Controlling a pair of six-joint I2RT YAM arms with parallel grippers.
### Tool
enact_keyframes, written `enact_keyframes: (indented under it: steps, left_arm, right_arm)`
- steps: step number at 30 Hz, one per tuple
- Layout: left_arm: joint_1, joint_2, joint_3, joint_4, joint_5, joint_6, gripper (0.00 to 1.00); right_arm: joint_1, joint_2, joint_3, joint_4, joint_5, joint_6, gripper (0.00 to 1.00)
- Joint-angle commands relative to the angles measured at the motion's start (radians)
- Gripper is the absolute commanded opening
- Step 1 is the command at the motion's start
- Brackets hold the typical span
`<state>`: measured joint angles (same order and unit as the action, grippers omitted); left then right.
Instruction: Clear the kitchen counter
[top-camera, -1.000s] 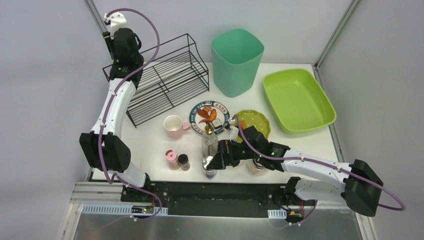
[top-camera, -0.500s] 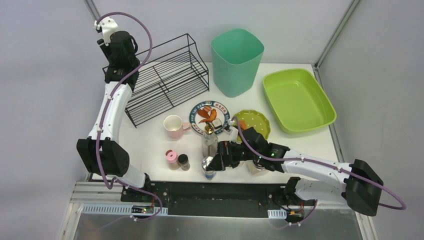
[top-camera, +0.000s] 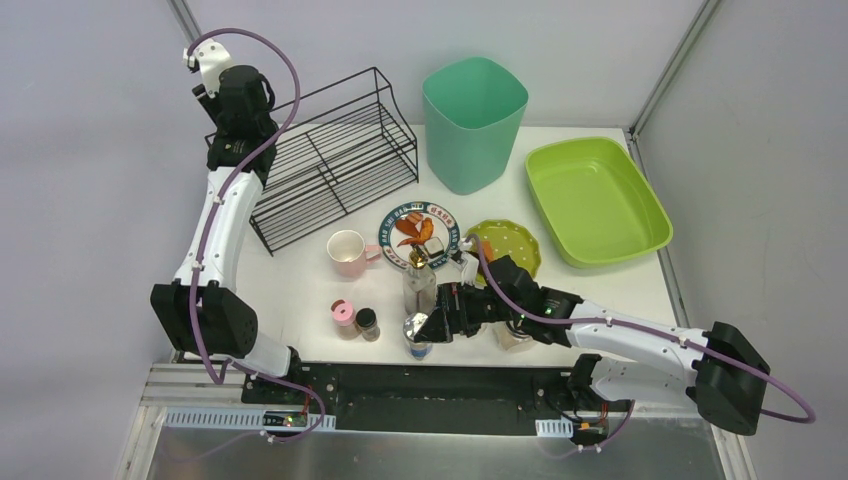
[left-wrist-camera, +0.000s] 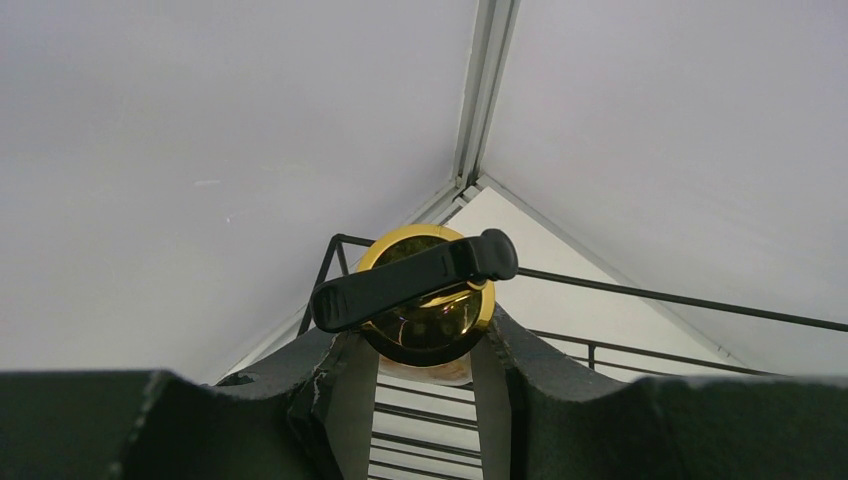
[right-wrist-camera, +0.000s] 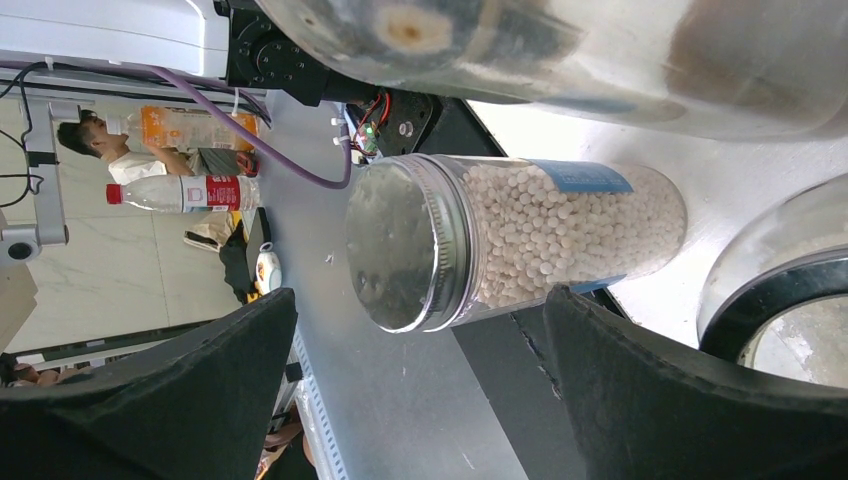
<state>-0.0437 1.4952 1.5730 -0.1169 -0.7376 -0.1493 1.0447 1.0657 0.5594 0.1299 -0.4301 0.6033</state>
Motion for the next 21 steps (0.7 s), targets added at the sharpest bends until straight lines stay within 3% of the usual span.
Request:
enact_keyframes:
  steps: [1,21]
  left_arm:
    - [0.001,-0.055,0.02,0.019,-0.02,-0.013,0.34]
    - [0.001,0.048,0.191,-0.021,-0.025,0.025,0.46]
  right_arm:
    - [0.006,-0.02,0.0,0.032,0.013,0.007,0.99]
    - [0.009,0.027,-0.003,0.073,0.011,0.013,0.99]
